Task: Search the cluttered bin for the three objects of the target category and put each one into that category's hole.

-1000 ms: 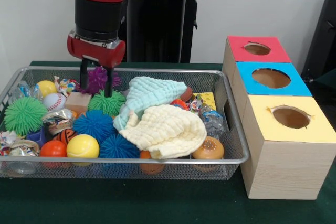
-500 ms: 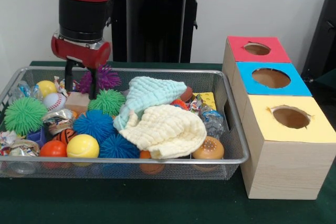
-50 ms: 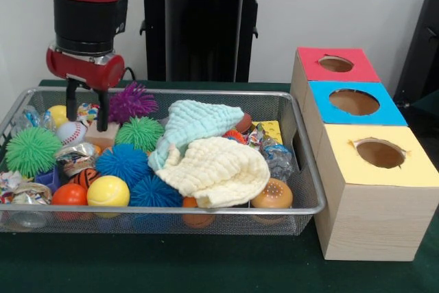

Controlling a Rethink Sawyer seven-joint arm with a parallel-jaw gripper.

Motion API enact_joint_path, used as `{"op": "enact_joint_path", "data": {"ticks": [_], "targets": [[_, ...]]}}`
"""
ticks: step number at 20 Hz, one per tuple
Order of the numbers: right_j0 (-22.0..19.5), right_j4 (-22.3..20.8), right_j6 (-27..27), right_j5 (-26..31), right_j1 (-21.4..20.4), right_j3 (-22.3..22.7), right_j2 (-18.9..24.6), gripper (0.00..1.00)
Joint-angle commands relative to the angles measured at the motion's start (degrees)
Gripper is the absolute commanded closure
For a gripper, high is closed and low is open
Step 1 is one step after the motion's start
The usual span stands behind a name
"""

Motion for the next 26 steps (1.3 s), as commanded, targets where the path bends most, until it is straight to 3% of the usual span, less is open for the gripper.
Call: {"op": "enact_joint_path", "data": {"ticks": [1,18,26], "targets": [[-1.64,-4.02,-6.60,0.52,2.79,-3.17,6.83,0.00],[2.51,-5.38,0.99,-2.42,6.38,-4.77,3.51,0.00],[4.21,-4.66,1.75,-1.90,7.39,-5.72,2.96,0.00]]}}
